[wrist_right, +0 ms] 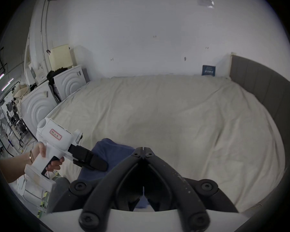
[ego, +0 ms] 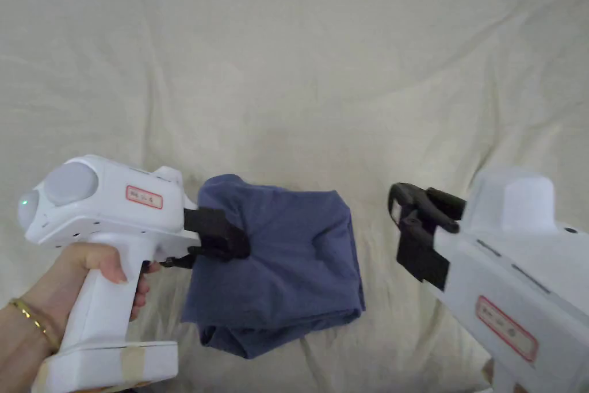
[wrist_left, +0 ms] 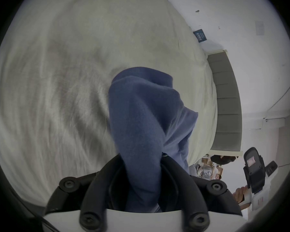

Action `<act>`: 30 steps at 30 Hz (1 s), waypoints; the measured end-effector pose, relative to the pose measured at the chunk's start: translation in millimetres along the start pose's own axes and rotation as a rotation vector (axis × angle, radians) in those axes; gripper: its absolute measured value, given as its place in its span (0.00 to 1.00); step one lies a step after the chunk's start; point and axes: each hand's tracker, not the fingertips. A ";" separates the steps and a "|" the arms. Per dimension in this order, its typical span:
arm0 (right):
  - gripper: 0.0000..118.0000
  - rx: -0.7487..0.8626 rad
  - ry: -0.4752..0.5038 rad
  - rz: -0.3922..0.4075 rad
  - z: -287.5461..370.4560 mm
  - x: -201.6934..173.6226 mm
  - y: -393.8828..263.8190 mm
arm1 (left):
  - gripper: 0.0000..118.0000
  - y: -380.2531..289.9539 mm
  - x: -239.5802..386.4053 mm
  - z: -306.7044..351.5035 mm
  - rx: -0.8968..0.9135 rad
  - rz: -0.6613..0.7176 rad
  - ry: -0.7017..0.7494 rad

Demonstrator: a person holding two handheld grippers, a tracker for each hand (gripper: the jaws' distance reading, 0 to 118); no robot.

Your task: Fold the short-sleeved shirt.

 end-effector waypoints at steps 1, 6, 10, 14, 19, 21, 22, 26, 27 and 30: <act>0.02 0.019 -0.011 -0.006 10.7 4.1 -1.4 | 0.18 0.9 3.8 8.7 -0.006 -0.011 0.009; 0.02 0.011 -0.096 0.002 37.4 11.9 -7.1 | 0.18 7.9 -5.1 78.6 0.050 -0.099 0.195; 0.02 0.004 -0.082 0.022 36.3 5.6 -9.1 | 0.18 29.5 -50.3 155.5 0.150 -0.107 0.433; 0.02 -0.036 -0.048 -0.043 16.8 -4.7 -10.0 | 0.18 67.8 -106.8 217.5 0.201 -0.044 0.747; 0.02 -0.075 -0.061 -0.043 -11.4 -26.9 -9.3 | 0.18 119.7 -182.2 263.7 0.365 0.010 1.164; 0.02 -0.106 -0.059 -0.055 -22.4 -33.4 -7.8 | 0.18 141.6 -213.2 274.9 0.363 0.093 1.268; 0.02 -0.114 -0.062 -0.055 -26.8 -35.9 -7.1 | 0.18 146.5 -224.4 278.5 0.367 0.111 1.302; 0.02 -0.163 -0.079 -0.028 -44.6 -41.7 -6.1 | 0.56 155.2 -258.3 280.5 0.415 0.086 1.489; 0.02 -0.176 -0.077 -0.024 -49.7 -42.7 -5.7 | 0.76 152.4 -261.3 279.9 0.458 0.059 1.523; 0.02 -0.196 -0.057 -0.022 -59.2 -44.5 -5.2 | 0.79 140.1 -245.6 277.4 0.581 -0.072 1.576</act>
